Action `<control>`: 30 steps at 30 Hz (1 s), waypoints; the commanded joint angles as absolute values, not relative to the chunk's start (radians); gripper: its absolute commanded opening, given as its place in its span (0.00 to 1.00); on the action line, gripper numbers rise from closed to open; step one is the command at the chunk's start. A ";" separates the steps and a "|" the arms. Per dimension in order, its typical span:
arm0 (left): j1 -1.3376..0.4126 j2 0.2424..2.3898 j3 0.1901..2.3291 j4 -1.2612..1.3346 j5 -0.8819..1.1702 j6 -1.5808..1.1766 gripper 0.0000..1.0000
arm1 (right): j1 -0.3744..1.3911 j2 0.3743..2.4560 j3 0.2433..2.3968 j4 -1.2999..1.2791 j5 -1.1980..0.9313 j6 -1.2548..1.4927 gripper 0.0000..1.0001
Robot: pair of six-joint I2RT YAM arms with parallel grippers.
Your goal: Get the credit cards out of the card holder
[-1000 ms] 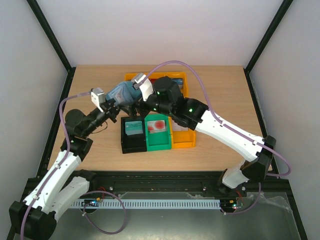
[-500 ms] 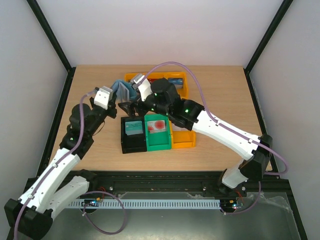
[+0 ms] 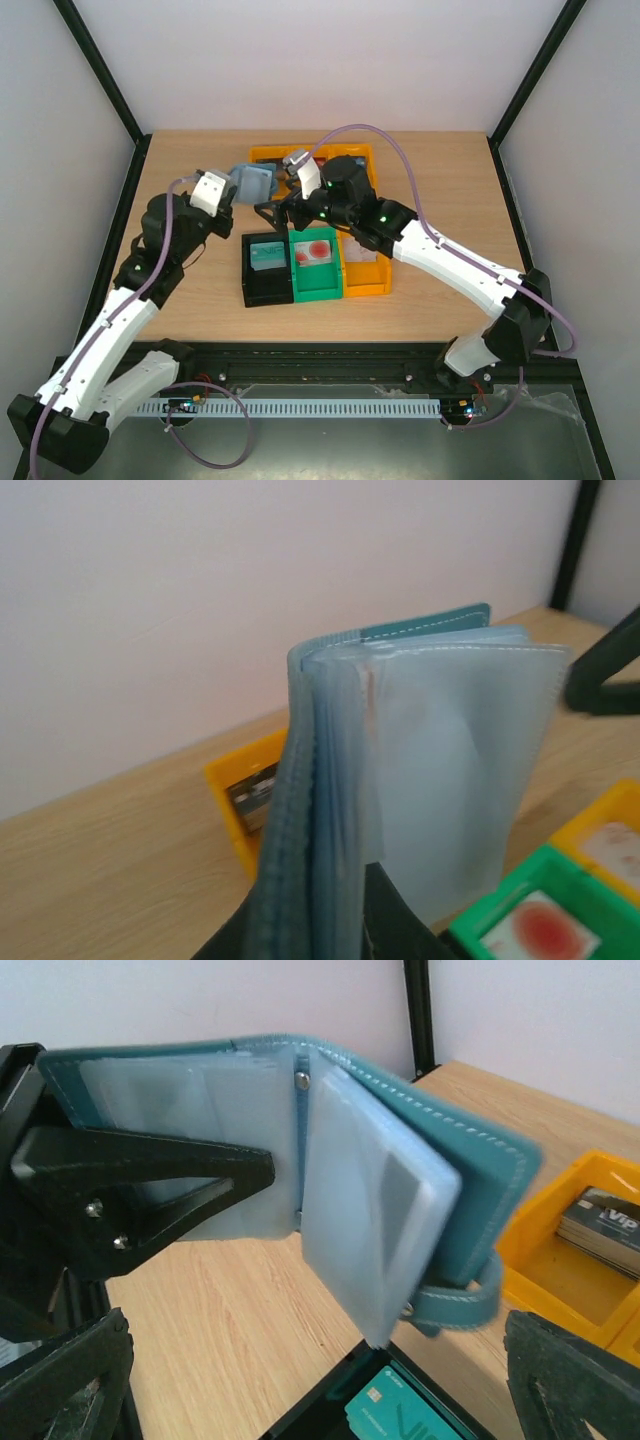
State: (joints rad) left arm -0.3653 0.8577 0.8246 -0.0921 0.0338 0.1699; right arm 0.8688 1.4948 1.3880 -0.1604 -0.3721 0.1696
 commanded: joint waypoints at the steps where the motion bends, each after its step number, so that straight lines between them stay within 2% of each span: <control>1: -0.346 0.836 0.884 -0.100 0.282 -0.009 0.03 | 0.840 1.455 1.357 -0.067 -0.447 0.205 0.99; 8: -0.315 0.733 0.829 0.019 0.635 -0.112 0.03 | 0.796 1.390 1.319 -0.056 -0.523 0.164 0.99; 18: -0.306 0.717 0.813 0.109 0.821 -0.141 0.02 | 0.755 1.313 1.294 -0.101 -0.694 0.113 0.99; 20: -0.305 0.723 0.810 0.126 0.841 -0.150 0.02 | 0.755 1.329 1.310 -0.100 -0.761 0.129 0.85; 23: -0.305 0.734 0.804 0.163 0.854 -0.176 0.02 | 0.755 1.363 1.355 -0.106 -0.846 0.158 0.49; 24: -0.305 0.735 0.801 0.180 0.853 -0.192 0.02 | 0.754 1.373 1.369 -0.113 -0.868 0.162 0.40; 26: -0.306 0.736 0.795 0.208 0.849 -0.219 0.02 | 0.755 1.379 1.388 -0.126 -0.888 0.156 0.12; 27: -0.306 0.737 0.794 0.212 0.848 -0.225 0.02 | 0.755 1.374 1.389 -0.129 -0.886 0.152 0.03; 28: -0.306 0.736 0.792 0.212 0.848 -0.227 0.03 | 0.754 1.367 1.383 -0.125 -0.880 0.148 0.02; 29: -0.305 0.735 0.791 0.205 0.844 -0.229 0.10 | 0.755 1.356 1.378 -0.123 -0.875 0.143 0.02; 30: -0.305 0.732 0.792 0.194 0.832 -0.229 0.25 | 0.753 1.347 1.373 -0.126 -0.873 0.133 0.02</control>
